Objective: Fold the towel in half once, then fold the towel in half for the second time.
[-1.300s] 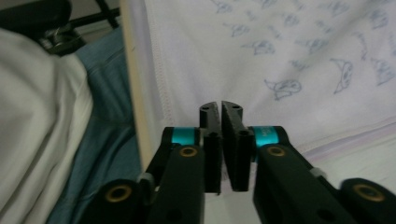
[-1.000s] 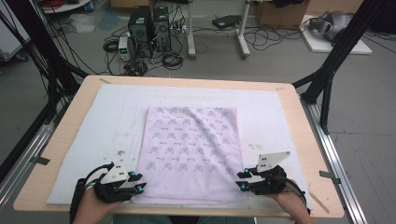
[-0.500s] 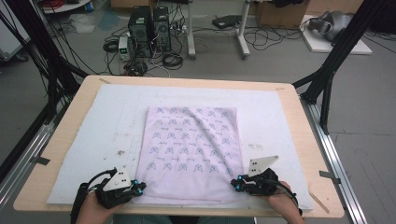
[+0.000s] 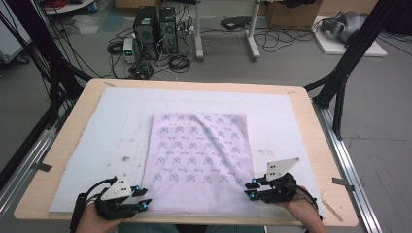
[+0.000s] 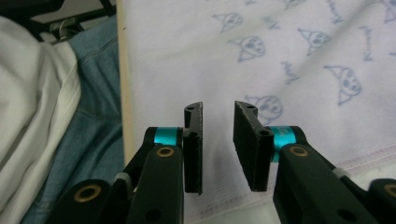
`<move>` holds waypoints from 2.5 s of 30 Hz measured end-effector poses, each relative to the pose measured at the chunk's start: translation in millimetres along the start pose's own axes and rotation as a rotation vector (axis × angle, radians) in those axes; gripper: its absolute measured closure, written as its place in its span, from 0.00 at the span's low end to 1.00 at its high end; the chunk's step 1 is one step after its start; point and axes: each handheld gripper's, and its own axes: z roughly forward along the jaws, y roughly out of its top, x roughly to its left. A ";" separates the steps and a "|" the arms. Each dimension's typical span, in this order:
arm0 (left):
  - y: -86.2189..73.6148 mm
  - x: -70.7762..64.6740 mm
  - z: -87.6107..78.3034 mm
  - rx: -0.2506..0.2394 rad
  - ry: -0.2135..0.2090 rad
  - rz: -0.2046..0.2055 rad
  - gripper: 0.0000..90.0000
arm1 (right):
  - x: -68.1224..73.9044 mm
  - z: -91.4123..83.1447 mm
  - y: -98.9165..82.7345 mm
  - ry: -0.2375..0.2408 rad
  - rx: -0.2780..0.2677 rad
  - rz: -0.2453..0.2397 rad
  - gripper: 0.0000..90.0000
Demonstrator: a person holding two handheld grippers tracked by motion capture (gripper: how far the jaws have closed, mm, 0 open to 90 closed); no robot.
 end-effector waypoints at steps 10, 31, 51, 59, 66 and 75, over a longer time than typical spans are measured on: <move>10.6 26.1 13.6 -0.016 0.050 -0.059 0.58 | -24.4 14.7 9.9 -0.104 -0.019 0.077 0.64; 44.8 79.6 31.8 -0.080 0.125 -0.163 0.47 | -73.6 13.7 35.8 -0.211 -0.061 0.174 0.46; 73.0 110.0 31.5 -0.104 0.155 -0.189 0.47 | -104.8 3.5 63.5 -0.261 -0.059 0.173 0.40; 92.6 129.9 30.3 -0.096 0.186 -0.198 0.49 | -123.1 -2.4 71.9 -0.282 -0.029 0.170 0.40; 101.8 168.0 43.9 -0.086 0.233 -0.254 0.52 | -154.4 -4.4 78.8 -0.362 -0.026 0.203 0.42; 88.8 189.0 79.8 -0.072 0.269 -0.402 0.52 | -182.7 16.1 62.5 -0.438 0.009 0.275 0.41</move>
